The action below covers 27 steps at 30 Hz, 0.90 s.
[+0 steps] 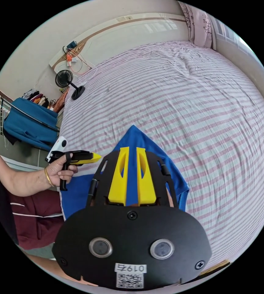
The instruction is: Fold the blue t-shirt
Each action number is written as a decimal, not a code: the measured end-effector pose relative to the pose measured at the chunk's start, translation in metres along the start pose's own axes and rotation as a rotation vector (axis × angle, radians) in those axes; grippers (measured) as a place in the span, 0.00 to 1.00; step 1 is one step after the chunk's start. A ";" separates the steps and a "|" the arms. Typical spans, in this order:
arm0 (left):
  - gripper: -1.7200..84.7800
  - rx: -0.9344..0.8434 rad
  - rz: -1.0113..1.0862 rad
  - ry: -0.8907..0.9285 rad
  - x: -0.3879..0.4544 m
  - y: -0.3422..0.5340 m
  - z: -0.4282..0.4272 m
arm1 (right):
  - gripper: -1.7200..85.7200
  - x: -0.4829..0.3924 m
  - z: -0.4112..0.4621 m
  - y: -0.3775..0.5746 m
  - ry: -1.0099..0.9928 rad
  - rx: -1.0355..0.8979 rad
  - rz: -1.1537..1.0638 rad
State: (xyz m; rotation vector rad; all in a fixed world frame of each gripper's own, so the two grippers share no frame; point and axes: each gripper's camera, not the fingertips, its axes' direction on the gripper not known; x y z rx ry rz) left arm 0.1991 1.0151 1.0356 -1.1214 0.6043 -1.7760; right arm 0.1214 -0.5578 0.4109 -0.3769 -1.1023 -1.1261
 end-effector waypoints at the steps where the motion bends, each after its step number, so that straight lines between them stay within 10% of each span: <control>1: 0.03 0.005 -0.028 0.003 -0.003 -0.002 0.003 | 0.08 0.006 -0.007 -0.015 -0.002 -0.006 -0.003; 27: 0.05 0.068 -0.371 0.288 -0.024 -0.051 0.062 | 0.13 0.070 -0.075 -0.361 -0.222 -0.443 -0.353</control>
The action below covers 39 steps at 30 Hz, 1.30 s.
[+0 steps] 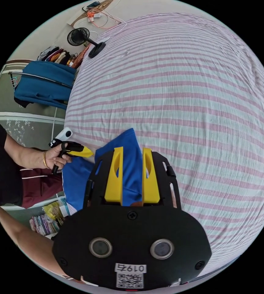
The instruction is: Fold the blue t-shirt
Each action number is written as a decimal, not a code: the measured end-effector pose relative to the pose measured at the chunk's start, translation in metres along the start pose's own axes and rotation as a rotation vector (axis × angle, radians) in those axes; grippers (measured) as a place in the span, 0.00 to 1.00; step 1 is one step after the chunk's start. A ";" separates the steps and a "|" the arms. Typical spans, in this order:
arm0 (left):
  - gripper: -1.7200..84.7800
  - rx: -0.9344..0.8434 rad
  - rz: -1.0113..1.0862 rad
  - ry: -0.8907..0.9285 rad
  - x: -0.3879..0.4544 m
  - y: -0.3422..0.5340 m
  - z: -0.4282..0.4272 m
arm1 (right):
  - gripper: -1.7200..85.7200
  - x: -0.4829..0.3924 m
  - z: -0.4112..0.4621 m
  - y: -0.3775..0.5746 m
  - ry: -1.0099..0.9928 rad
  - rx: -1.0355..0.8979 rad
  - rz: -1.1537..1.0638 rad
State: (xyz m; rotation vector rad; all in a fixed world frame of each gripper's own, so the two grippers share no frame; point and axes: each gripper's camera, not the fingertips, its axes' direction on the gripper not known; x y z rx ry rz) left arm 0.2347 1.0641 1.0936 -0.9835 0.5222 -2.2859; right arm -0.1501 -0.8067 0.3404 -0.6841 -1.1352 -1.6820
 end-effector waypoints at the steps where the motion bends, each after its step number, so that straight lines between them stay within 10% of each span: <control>1: 0.05 0.004 -0.013 0.019 -0.002 -0.001 0.000 | 0.13 0.000 -0.006 -0.008 0.006 -0.008 -0.009; 39: 0.03 -0.158 0.427 -0.156 0.109 0.006 0.027 | 0.01 0.040 -0.053 -0.087 -0.198 -0.198 -0.209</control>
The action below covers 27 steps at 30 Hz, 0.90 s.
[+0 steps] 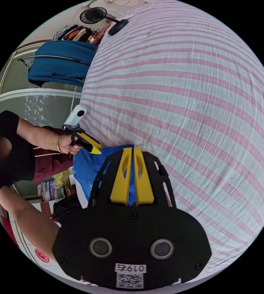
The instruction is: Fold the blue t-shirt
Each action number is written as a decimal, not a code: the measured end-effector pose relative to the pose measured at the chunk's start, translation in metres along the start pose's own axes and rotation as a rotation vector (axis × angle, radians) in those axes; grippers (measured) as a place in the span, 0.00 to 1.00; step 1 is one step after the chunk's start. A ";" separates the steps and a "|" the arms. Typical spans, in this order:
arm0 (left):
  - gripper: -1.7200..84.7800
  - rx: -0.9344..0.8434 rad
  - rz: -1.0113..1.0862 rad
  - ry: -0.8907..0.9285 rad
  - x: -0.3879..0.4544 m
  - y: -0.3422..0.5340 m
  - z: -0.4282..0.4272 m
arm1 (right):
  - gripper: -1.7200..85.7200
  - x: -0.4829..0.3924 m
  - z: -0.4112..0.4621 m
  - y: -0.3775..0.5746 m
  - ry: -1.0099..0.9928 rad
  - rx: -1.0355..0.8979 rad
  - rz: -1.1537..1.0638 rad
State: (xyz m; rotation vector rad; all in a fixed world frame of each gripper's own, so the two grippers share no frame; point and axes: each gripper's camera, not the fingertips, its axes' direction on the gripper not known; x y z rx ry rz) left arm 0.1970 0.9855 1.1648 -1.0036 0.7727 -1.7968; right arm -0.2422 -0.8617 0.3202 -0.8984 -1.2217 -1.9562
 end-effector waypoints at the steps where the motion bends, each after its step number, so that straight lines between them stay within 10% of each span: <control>1: 0.03 -0.004 0.025 -0.010 0.005 0.001 -0.001 | 0.01 -0.005 0.001 0.012 0.010 0.035 -0.006; 27: 0.03 -0.294 1.414 -0.665 0.266 0.207 0.037 | 0.01 -0.246 0.192 0.338 0.552 0.637 0.118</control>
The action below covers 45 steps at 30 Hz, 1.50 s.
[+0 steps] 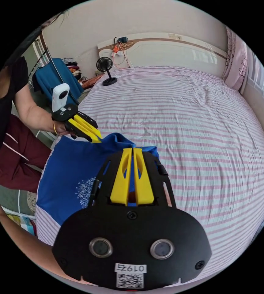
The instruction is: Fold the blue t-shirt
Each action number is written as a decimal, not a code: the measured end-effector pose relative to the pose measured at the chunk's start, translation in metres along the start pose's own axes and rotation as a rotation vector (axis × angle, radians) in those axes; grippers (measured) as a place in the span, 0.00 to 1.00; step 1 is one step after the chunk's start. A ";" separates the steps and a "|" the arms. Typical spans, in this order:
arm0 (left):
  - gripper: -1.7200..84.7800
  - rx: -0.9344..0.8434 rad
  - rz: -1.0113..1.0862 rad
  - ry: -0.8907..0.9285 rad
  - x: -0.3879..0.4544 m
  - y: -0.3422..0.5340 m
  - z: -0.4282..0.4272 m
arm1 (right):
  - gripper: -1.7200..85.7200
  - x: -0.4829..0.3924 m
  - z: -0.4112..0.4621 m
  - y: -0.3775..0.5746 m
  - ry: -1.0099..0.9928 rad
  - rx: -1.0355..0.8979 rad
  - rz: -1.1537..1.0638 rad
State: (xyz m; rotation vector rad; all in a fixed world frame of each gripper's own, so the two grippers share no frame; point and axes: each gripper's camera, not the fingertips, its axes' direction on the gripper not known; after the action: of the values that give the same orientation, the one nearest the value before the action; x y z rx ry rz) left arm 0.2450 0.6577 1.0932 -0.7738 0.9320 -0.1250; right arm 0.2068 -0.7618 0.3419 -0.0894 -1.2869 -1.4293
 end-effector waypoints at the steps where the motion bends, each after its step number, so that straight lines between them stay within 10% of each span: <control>1: 0.03 -0.011 0.021 -0.007 0.007 -0.003 -0.002 | 0.01 -0.008 0.005 0.013 -0.004 -0.018 0.010; 45: 0.03 -0.278 0.209 -0.334 0.153 -0.108 -0.112 | 0.14 -0.077 0.144 0.162 0.138 -0.337 0.042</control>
State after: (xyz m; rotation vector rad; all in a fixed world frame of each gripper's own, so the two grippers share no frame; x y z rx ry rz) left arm 0.2764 0.4547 1.0202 -0.9144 0.7129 0.3153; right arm 0.2690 -0.5679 0.4486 -0.2382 -0.9190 -1.5761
